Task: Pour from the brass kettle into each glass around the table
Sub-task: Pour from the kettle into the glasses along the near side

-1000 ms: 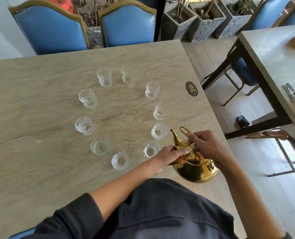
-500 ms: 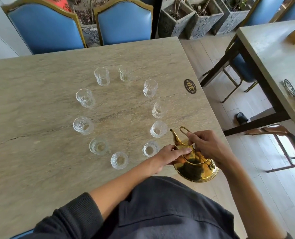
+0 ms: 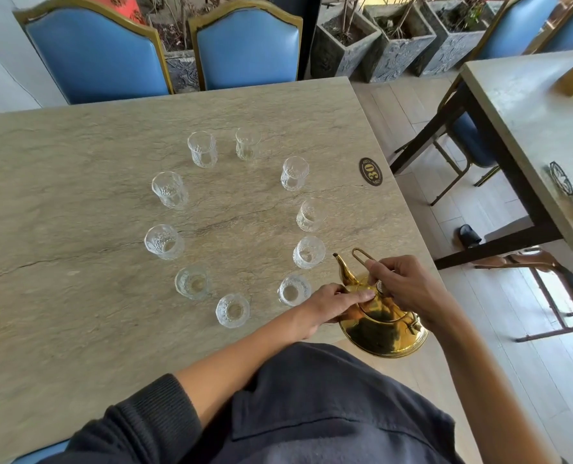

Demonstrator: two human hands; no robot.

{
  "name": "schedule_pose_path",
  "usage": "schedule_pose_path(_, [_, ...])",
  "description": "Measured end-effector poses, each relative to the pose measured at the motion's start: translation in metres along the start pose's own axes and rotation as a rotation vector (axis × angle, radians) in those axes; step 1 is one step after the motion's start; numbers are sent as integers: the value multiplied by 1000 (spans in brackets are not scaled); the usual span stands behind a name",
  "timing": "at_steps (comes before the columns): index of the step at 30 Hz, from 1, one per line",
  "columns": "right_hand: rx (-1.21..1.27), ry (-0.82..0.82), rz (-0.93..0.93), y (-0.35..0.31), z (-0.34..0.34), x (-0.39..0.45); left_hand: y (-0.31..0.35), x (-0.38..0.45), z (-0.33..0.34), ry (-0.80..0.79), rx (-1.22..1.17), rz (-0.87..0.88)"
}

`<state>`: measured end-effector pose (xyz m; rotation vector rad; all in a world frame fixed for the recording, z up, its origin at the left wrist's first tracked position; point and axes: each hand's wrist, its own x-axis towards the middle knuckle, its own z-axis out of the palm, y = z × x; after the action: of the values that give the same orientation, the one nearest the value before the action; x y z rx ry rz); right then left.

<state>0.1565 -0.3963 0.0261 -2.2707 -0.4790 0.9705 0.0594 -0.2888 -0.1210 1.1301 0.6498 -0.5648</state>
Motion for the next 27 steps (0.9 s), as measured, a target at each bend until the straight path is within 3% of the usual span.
schedule_pose_path(27, [-2, 5, 5, -1, 0, -3, 0, -1, 1, -16, 22, 16])
